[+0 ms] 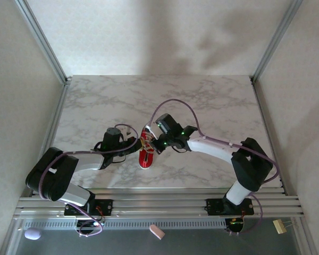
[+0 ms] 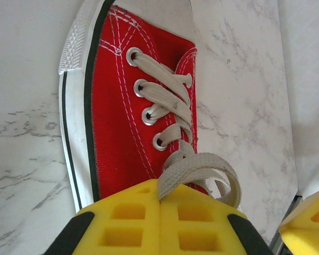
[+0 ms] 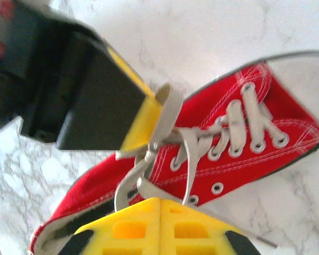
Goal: Tie the shoes
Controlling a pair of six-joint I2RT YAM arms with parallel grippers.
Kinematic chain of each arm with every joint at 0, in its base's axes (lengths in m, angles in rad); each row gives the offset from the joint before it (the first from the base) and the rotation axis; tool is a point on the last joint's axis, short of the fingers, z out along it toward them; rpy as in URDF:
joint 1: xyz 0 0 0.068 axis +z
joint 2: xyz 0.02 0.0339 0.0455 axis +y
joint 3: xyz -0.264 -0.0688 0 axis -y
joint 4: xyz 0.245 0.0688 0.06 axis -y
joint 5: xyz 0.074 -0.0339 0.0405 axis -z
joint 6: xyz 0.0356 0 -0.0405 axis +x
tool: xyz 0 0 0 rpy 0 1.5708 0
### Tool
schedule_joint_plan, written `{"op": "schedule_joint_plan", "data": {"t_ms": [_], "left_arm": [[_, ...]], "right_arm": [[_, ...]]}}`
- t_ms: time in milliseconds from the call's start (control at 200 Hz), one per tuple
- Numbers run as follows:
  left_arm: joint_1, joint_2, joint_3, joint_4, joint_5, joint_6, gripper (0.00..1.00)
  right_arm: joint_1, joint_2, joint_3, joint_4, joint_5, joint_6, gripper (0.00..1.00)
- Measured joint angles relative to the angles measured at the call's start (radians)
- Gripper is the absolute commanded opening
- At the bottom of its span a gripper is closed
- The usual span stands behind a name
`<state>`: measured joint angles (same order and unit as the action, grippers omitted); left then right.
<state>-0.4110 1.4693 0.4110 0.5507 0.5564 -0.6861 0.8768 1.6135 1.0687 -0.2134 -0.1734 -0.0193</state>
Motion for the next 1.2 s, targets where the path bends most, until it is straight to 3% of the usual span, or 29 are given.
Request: {"op": "schedule_joint_plan", "data": {"t_ms": [50, 170, 290, 335, 511, 666, 736, 1201], "left_arm": [[0.000, 0.000, 0.000, 0.000, 0.000, 0.000, 0.00], [0.000, 0.000, 0.000, 0.000, 0.000, 0.000, 0.00], [0.000, 0.000, 0.000, -0.001, 0.000, 0.000, 0.00], [0.000, 0.000, 0.000, -0.001, 0.000, 0.000, 0.00], [0.000, 0.000, 0.000, -0.001, 0.000, 0.000, 0.00], [-0.001, 0.000, 0.000, -0.001, 0.000, 0.000, 0.00], [-0.001, 0.000, 0.000, -0.001, 0.000, 0.000, 0.00], [-0.002, 0.000, 0.000, -0.001, -0.003, 0.000, 0.00]], "right_arm": [[0.000, -0.050, -0.037, 0.047, 0.013, 0.002, 0.23], [-0.003, -0.153, -0.088, 0.145, 0.031, -0.031, 0.21], [-0.005, -0.158, -0.094, 0.198, 0.076, -0.055, 0.17], [-0.009, -0.154, -0.094, 0.195, 0.077, -0.060, 0.22], [-0.026, -0.138, -0.093, 0.170, -0.034, -0.166, 0.19], [-0.031, -0.044, -0.068, 0.087, -0.133, -0.299, 0.31], [-0.034, -0.010, -0.068, 0.060, -0.170, -0.350, 0.33], [-0.072, 0.094, 0.061, -0.046, -0.321, -0.544, 0.27]]}}
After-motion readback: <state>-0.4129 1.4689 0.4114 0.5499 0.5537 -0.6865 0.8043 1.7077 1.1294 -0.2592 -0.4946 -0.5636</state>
